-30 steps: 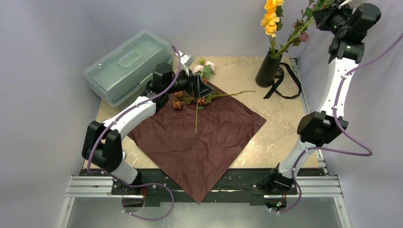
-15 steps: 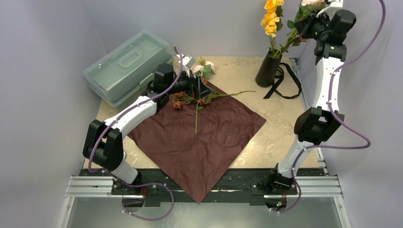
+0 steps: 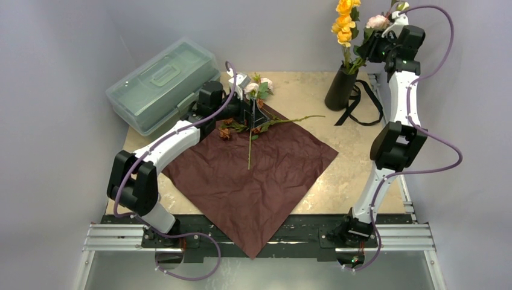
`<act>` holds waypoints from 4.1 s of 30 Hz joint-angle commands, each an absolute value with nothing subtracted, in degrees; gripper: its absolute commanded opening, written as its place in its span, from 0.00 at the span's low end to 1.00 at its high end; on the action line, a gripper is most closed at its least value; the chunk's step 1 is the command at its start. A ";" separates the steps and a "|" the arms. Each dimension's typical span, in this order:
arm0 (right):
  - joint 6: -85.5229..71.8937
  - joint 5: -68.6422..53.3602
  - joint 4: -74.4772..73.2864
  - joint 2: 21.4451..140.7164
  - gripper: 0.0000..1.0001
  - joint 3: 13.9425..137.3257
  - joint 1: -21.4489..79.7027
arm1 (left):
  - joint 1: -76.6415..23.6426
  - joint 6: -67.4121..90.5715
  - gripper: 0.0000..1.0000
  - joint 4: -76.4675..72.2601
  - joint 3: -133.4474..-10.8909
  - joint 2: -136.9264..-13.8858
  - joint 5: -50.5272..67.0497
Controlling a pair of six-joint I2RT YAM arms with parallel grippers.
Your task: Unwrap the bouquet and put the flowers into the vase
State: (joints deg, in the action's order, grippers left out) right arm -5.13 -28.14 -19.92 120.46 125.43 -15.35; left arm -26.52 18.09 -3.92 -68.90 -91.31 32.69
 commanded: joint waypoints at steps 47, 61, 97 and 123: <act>35.85 -25.60 -64.06 110.16 0.98 135.21 5.87 | -12.70 24.22 1.00 -5.20 -66.03 -86.94 40.91; 46.29 -13.63 -59.78 124.62 0.96 131.63 23.93 | -1.10 19.60 1.00 -1.89 -69.89 -74.98 44.93; 57.77 -6.54 -49.06 137.88 0.46 122.22 32.18 | 1.49 18.22 0.98 5.46 -65.93 -69.70 43.19; 45.75 -25.93 -45.58 115.56 0.00 124.28 24.09 | 1.49 20.34 0.98 -2.15 -66.36 -71.80 43.26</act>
